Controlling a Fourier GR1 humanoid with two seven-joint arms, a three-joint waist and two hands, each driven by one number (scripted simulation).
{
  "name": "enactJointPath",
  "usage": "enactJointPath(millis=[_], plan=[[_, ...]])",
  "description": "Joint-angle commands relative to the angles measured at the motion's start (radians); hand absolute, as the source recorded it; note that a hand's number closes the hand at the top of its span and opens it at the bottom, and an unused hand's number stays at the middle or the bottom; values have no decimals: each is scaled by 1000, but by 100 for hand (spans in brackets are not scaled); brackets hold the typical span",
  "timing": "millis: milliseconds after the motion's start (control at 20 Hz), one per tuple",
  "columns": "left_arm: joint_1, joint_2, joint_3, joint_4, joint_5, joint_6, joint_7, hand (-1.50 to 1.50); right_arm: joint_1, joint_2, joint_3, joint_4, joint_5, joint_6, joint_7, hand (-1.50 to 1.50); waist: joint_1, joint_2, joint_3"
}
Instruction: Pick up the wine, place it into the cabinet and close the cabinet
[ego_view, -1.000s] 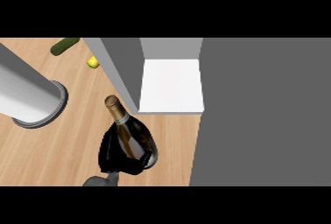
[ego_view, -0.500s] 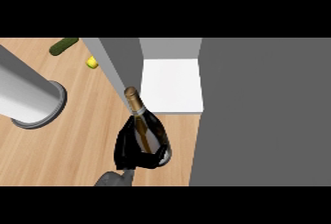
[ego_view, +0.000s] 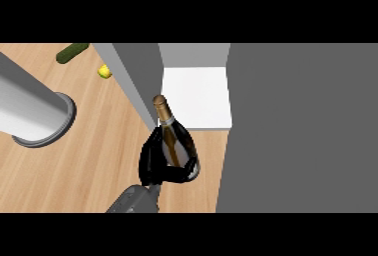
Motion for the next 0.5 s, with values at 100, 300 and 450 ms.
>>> enactJointPath(millis=[100,300,450], plan=[[-151,0,-41,71,99,63,-36,150,4,-4,-48,31,-76,34,-53,-150,-4,1,0],[-158,0,-41,102,131,45,-63,150,-3,-30,-106,72,-110,54,-67,-150,-1,1,0],[-232,0,-3,139,125,58,-23,150,85,49,83,-32,55,11,-53,-150,-1,-1,0]])
